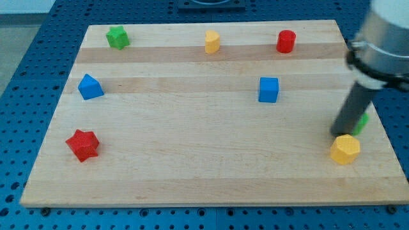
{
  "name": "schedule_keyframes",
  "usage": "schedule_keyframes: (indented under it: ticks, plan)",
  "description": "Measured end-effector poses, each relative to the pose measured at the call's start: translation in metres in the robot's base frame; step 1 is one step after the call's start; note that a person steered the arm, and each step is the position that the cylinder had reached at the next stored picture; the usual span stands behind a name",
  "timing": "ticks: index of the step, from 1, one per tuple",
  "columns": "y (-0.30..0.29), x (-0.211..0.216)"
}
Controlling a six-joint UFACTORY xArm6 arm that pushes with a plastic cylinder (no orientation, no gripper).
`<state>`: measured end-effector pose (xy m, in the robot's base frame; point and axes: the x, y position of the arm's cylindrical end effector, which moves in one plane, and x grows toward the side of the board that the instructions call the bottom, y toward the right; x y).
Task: Move the hexagon to the bottom center
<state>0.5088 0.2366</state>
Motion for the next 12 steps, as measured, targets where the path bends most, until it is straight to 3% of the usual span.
schedule_keyframes:
  ticks: [2, 3, 4, 6, 7, 8, 9, 10, 11, 12]
  plan:
    - [0.029, 0.016]
    - [0.013, 0.028]
    - [-0.039, 0.047]
    - [-0.054, 0.072]
    - [-0.125, 0.041]
    - [-0.160, 0.041]
    - [-0.078, 0.039]
    - [-0.087, -0.007]
    - [-0.161, -0.012]
    - [-0.224, 0.010]
